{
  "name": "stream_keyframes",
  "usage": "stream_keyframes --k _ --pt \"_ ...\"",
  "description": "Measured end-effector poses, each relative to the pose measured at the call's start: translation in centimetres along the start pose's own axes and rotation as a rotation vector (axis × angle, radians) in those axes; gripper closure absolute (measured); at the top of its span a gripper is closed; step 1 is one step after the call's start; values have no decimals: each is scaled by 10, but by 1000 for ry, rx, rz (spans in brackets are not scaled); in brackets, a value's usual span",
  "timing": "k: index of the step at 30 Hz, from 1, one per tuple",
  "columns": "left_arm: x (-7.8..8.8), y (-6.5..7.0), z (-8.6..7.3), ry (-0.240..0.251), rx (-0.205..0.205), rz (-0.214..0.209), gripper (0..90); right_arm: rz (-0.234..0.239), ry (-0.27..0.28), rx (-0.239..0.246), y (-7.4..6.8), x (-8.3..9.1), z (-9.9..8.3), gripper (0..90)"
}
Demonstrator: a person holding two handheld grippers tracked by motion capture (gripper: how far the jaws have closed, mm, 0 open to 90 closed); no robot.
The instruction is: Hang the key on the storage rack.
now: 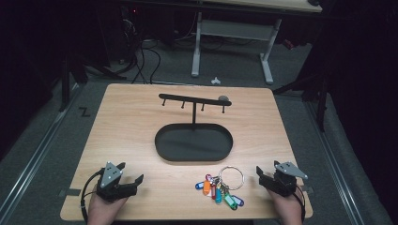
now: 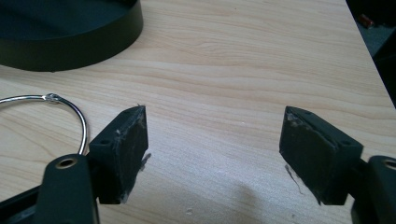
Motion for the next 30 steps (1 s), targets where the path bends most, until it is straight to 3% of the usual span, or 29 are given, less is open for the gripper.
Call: stream_keyframes --k 6,11,21,26,30 --pt "1 -1 1 13 12 6 156 2 22 10 -2 2 4 186" --pt "0 -4 6 55 42 19 155 16 19 30 -6 0 4 169" --pt "-3 6 14 85 -1 -16 153 66 55 116 -21 17 8 160" --pt "-6 7 13 66 -10 -31 153 61 25 181 -31 15 8 181" --pt "-7 8 14 77 -7 -37 153 73 -4 170 -37 9 9 178"
Point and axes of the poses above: each handheld gripper's, and its own axes: x roughly backward along the jaws, z roughly out of its top, y roughly to its right, the point moved 3 cm from there along -x, roughly forward along the jaws, and after that the axes turned 9 degrees about -x, right-handed, at the moved point
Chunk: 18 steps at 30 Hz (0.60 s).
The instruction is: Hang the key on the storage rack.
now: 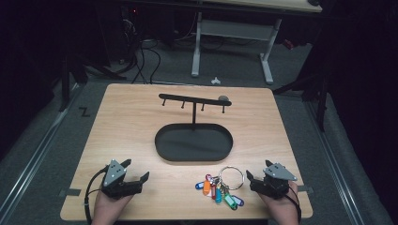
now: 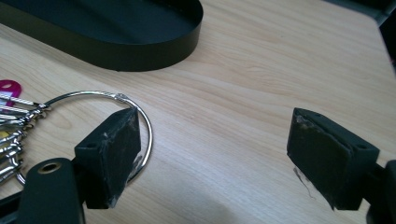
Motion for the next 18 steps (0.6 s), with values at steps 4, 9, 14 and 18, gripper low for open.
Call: stream_keyframes --k 4,9,14,18 --pt "-2 3 1 -3 -10 -9 153 28 -21 -6 -5 -2 1 223" --pt "3 6 -2 -31 -24 -16 154 13 -34 29 -9 -1 2 265" --pt "14 6 -10 -34 -7 -21 153 41 -58 33 -12 -5 11 291" --pt "16 3 -11 -25 -6 -19 154 76 -90 38 -14 -8 21 317"
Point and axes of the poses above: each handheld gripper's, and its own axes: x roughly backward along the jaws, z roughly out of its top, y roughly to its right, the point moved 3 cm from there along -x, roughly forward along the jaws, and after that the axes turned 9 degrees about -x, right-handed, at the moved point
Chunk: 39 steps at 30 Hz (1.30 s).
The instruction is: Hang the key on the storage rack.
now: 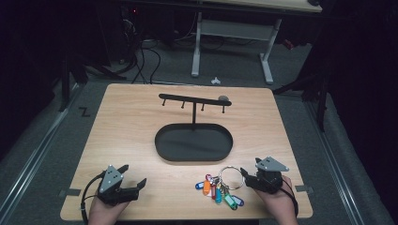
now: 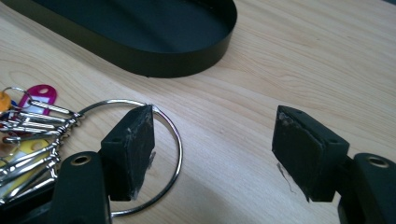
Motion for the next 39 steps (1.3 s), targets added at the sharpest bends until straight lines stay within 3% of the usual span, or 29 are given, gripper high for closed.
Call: stream_keyframes --k 3,6,10,13,18,22,25,27,28,33,39 --pt "1 -1 -2 -4 5 3 154 25 -55 30 0 -5 4 374" --pt "4 -1 -1 10 2 14 157 85 -100 44 -2 -9 8 409" --pt "3 0 -1 6 1 14 157 94 -170 97 -5 -10 14 435" --pt "3 2 -1 4 -6 15 157 115 -195 88 -4 -11 19 436" --pt "3 3 -2 -9 -5 14 158 99 -212 101 -6 -13 22 432" --pt "2 4 -1 -7 -7 10 160 100 -266 111 -6 -18 23 463" --pt "-2 4 0 -12 -7 14 160 108 -333 161 -7 -22 28 486" --pt "-4 5 0 -24 -13 10 159 116 -358 167 -8 -23 29 493" --pt "-5 5 0 -31 -17 4 159 125 -408 172 -9 -26 33 490" --pt "-5 3 -1 -37 1 -6 155 133 -509 206 -13 -34 40 466" --pt "-4 3 -1 -41 9 -13 150 130 -571 230 -16 -38 51 454"
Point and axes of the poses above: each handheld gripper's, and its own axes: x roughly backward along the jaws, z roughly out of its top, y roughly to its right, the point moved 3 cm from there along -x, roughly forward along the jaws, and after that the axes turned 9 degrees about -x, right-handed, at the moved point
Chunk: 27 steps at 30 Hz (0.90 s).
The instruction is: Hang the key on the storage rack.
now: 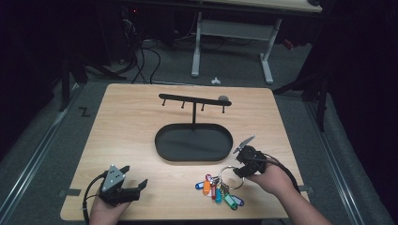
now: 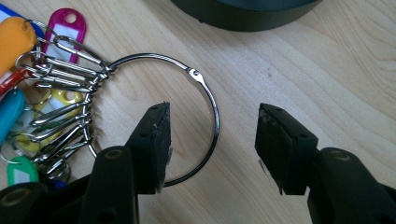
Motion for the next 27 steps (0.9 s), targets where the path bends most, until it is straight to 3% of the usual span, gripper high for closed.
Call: stream_keyframes --k 11,17,19,21,27 --pt "-4 1 1 -13 -3 3 127 -4 -138 -4 5 5 15 394" --pt "-4 1 2 -15 -17 10 106 -15 -145 50 -1 16 25 367" --pt "-4 1 3 -19 -25 12 104 -17 -141 45 -1 18 30 367" --pt "-4 2 3 -23 -23 11 95 -14 -143 52 -1 16 34 369" --pt "-5 1 4 -48 -30 18 43 -3 -214 85 0 -2 35 395"
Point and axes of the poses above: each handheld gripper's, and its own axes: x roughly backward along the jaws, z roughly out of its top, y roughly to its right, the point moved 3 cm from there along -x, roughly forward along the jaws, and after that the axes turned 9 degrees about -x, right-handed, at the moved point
